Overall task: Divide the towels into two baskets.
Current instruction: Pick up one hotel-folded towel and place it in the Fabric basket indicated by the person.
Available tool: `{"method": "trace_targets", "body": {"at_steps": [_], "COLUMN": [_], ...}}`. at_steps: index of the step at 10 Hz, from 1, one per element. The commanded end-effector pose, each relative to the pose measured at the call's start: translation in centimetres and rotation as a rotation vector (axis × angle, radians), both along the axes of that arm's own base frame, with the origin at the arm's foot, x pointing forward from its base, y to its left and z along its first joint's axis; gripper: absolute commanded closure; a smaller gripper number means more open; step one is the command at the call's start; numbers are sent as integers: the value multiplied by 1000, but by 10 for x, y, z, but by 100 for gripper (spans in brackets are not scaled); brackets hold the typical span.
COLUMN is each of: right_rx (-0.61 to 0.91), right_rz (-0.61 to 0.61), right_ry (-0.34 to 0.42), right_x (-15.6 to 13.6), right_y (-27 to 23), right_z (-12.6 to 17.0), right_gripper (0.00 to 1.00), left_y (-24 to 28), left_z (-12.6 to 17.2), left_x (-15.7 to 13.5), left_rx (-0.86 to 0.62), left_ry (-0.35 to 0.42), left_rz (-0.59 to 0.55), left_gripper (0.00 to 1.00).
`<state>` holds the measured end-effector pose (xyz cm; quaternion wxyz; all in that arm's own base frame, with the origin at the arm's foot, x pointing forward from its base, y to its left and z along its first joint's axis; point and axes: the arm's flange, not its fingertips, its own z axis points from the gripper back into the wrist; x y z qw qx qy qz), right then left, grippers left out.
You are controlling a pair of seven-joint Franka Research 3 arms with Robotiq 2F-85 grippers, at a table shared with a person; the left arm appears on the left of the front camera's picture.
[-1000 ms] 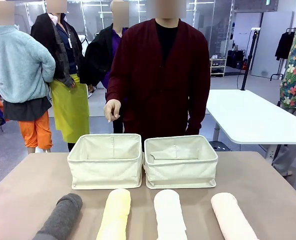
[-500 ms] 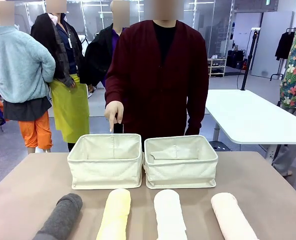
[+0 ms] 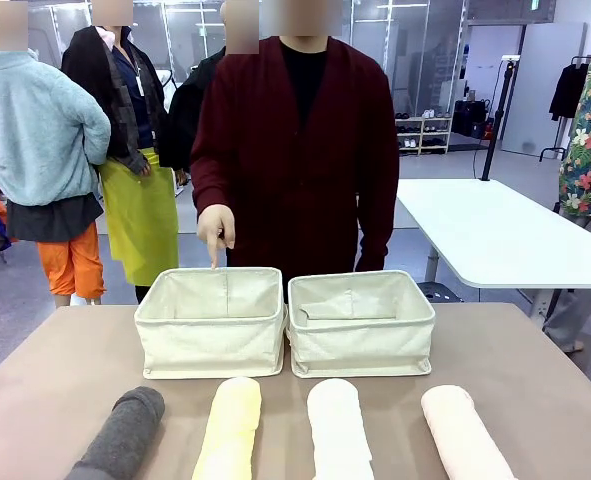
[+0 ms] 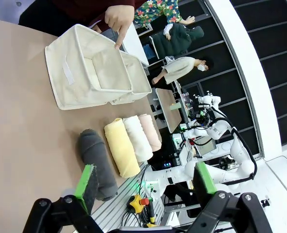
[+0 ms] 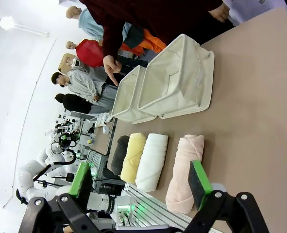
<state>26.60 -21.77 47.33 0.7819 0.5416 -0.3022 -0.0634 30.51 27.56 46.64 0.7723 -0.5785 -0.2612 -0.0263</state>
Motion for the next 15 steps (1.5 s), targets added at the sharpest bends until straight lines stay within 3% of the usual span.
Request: {"method": "trace_targets", "body": {"at_steps": [1, 2, 6, 11, 15], "right_rx": [6, 6, 6, 6, 6], "right_rz": [1, 1, 1, 1, 1], "right_ry": [-15, -15, -15, -15, -15], "right_x": [-2, -2, -2, -2, -2], "right_y": [-2, -2, -2, -2, -2], "right_z": [3, 3, 3, 3, 3], "right_gripper": [0, 0, 0, 0, 0], "left_y": [-27, -65, -206, -306, -328], "left_z": [13, 25, 29, -41, -81], "left_x": [4, 12, 30, 27, 17], "left_rx": [104, 225, 543, 890, 943], "left_ry": [30, 102, 209, 312, 316], "left_rz": [-62, -97, -242, -357, -303], "left_gripper": [0, 0, 0, 0, 0]}}
